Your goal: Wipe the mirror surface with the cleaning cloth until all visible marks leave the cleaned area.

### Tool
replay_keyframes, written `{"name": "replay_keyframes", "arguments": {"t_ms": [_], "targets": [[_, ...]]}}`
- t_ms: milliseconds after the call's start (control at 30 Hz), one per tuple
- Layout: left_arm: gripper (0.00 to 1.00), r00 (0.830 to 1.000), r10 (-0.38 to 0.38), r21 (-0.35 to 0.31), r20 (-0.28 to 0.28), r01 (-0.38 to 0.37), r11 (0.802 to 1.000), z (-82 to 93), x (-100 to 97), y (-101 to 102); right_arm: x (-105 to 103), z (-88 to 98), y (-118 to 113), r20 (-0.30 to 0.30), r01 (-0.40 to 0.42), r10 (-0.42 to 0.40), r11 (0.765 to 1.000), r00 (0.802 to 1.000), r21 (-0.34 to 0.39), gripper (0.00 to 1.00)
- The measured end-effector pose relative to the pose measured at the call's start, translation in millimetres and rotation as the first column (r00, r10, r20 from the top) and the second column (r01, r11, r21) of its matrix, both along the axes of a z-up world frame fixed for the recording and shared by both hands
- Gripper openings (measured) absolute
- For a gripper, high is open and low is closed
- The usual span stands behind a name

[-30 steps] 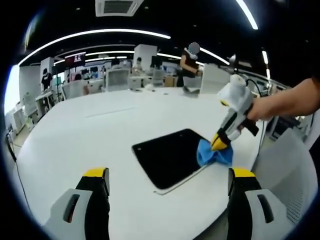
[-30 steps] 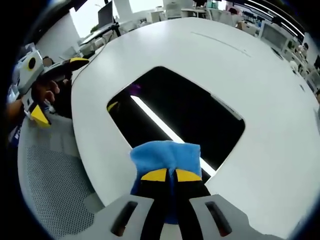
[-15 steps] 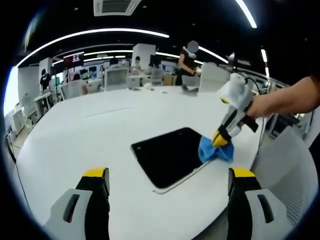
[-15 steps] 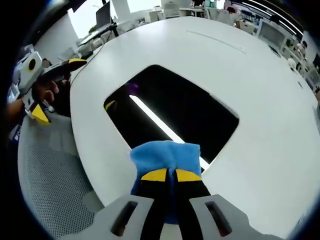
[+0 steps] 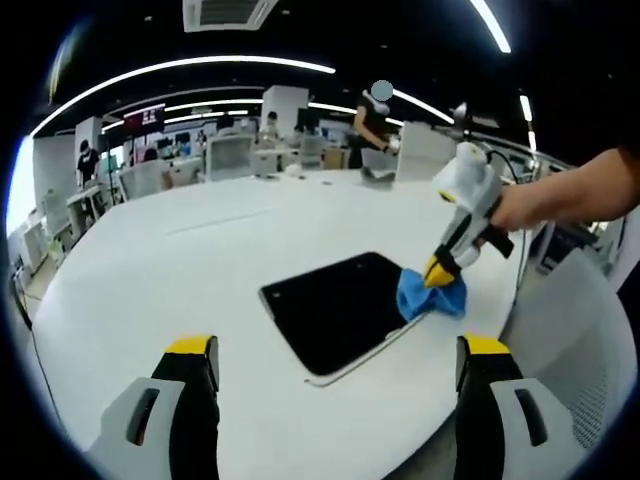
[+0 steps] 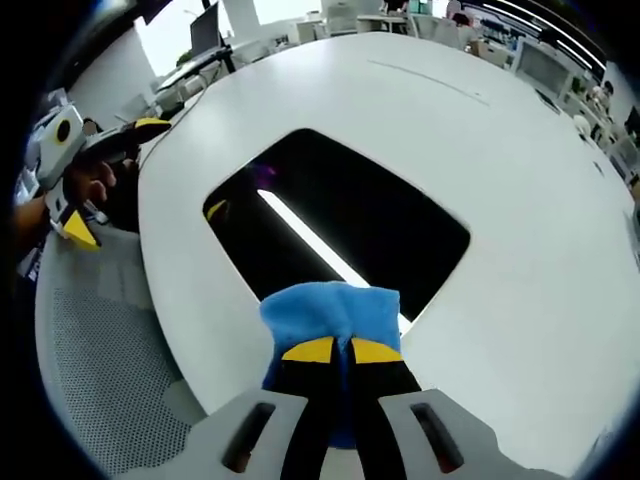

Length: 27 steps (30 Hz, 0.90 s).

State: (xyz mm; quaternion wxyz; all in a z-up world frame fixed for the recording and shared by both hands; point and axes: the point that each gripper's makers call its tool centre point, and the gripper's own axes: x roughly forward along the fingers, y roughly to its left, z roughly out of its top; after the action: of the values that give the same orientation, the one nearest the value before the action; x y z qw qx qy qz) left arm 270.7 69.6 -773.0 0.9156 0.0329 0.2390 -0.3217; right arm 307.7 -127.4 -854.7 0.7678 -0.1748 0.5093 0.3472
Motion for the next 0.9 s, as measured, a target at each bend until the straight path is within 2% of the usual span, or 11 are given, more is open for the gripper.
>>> {"name": "replay_keyframes", "arguments": {"t_ms": [900], "targets": [[0.99,1.000,0.008,-0.006,-0.002,-0.008,1.000,0.0,0.8,1.6,25.5,-0.4,-4.5,0.003,0.001,-0.001,1.000,1.000,-0.023,0.00]]}}
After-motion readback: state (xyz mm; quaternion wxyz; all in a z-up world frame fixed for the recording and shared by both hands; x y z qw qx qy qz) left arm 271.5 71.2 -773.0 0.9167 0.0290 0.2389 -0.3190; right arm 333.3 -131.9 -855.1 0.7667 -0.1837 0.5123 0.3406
